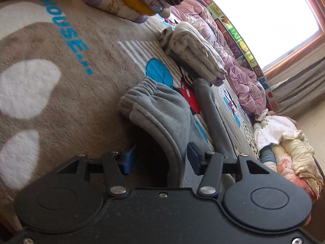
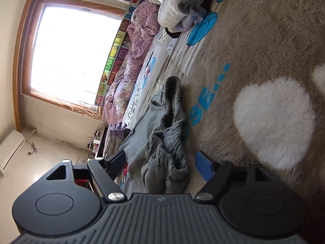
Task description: Fold clothes
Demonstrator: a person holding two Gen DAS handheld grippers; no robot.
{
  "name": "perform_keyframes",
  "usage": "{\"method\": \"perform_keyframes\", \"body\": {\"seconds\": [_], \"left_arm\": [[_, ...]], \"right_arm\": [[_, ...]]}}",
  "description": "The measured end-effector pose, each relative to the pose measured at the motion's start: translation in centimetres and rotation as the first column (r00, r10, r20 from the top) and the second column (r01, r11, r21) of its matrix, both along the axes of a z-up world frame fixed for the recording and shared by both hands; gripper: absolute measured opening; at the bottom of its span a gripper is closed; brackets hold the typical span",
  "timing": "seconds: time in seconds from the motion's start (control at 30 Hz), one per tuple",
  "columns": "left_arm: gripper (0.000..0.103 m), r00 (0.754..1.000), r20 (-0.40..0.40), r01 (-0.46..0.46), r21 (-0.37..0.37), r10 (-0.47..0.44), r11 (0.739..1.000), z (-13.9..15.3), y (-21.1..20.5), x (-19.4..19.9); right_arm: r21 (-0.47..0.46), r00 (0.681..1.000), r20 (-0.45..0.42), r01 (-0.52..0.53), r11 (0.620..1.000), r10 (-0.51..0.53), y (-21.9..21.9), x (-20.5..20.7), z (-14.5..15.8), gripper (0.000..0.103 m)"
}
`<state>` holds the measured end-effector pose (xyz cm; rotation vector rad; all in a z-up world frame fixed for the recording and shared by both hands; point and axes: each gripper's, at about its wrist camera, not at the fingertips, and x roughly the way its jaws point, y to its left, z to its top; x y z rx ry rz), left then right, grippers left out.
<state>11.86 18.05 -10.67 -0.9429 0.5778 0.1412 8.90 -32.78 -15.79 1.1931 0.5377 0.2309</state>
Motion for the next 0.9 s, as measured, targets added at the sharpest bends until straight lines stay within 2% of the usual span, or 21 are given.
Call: {"method": "perform_keyframes", "body": {"seconds": [0.1,0.17,0.23,0.3,0.33,0.37,0.4,0.47,0.5,0.53,0.57,0.63,0.7,0.77,0.8,0.83,0.87,0.9], "left_arm": [[0.05,0.999,0.009,-0.04,-0.092,0.041,0.995,-1.4,1.3,-0.1],[0.049,0.998,0.023,-0.053,-0.095,0.056,0.994,-1.5,1.4,0.1],[0.047,0.997,0.029,-0.064,-0.082,0.066,0.995,-1.5,1.5,0.6],[0.037,0.997,0.032,-0.068,-0.086,0.071,0.994,-1.7,1.7,1.1],[0.034,0.997,0.034,-0.069,-0.089,0.072,0.994,-1.8,1.8,1.3],[0.018,0.997,0.036,-0.071,-0.091,0.074,0.993,-1.8,1.9,1.5],[0.009,0.997,0.05,-0.056,-0.089,0.06,0.994,-1.5,1.9,1.6],[0.008,0.985,0.174,-0.006,-0.03,0.011,1.0,1.2,1.4,0.6],[0.008,0.977,0.214,0.008,0.027,-0.014,1.0,2.5,0.9,0.1],[0.008,0.968,0.247,0.018,0.09,-0.04,0.996,3.7,0.3,-0.3],[0.008,0.958,0.277,0.026,0.153,-0.068,0.988,4.9,-0.2,-0.8],[0.008,0.982,0.162,0.07,0.157,-0.095,0.985,3.6,-0.5,-0.3],[0.009,0.996,0.003,0.09,0.082,-0.091,0.993,0.2,0.2,-0.2],[0.015,0.997,-0.038,0.062,-0.006,-0.062,0.998,-1.6,1.3,-0.9],[0.027,0.998,-0.032,0.048,-0.029,-0.049,0.998,-1.7,1.8,-1.2],[0.035,1.0,-0.02,0.024,-0.029,-0.024,0.999,-1.5,2.2,-1.5],[0.044,1.0,-0.006,0.001,-0.026,-0.001,1.0,-1.3,2.5,-1.7],[0.045,1.0,-0.001,-0.009,-0.029,0.009,1.0,-1.5,2.6,-1.8]], "right_arm": [[0.002,1.0,-0.015,-0.026,1.0,0.026,1.4,0.7,-0.3,0.075],[0.024,0.999,-0.029,-0.013,1.0,0.013,2.1,1.3,-0.8,0.072],[0.0,0.999,-0.035,-0.018,1.0,0.017,3.1,2.4,-0.6,0.07],[-0.03,0.999,-0.031,-0.022,0.999,0.021,4.0,3.5,-0.5,0.056],[-0.039,1.0,-0.025,-0.018,0.999,0.017,4.4,3.7,-0.4,0.038],[-0.047,1.0,-0.018,-0.014,0.999,0.014,4.7,4.0,-0.3,0.037],[-0.047,1.0,-0.005,-0.003,0.999,0.003,4.8,3.7,0.1,0.035],[-0.01,0.999,0.025,0.031,0.999,-0.031,4.2,2.7,0.9,0.028],[0.032,0.997,0.057,0.057,0.998,-0.059,3.3,1.7,1.4,0.022],[0.027,0.995,0.071,0.07,0.997,-0.072,2.5,0.8,1.9,0.015],[0.017,0.993,0.084,0.082,0.996,-0.084,1.7,0.0,2.4,0.015],[-0.042,0.997,0.032,0.076,0.996,-0.075,0.4,-0.7,1.3,0.015],[-0.101,0.997,-0.056,0.056,0.993,-0.062,-0.2,-0.8,-0.6,0.015],[-0.069,0.995,-0.061,0.07,0.995,-0.074,-0.3,-1.4,-1.6,0.011],[-0.05,0.995,-0.061,0.078,0.996,-0.081,-0.4,-1.8,-2.0,0.015],[-0.053,0.995,-0.059,0.077,0.996,-0.08,-0.3,-1.7,-1.8,0.024],[-0.052,0.996,-0.045,0.073,0.996,-0.076,-0.2,-1.7,-1.7,0.037],[-0.052,0.997,-0.03,0.07,0.996,-0.071,-0.1,-1.7,-1.5,0.043]]}}
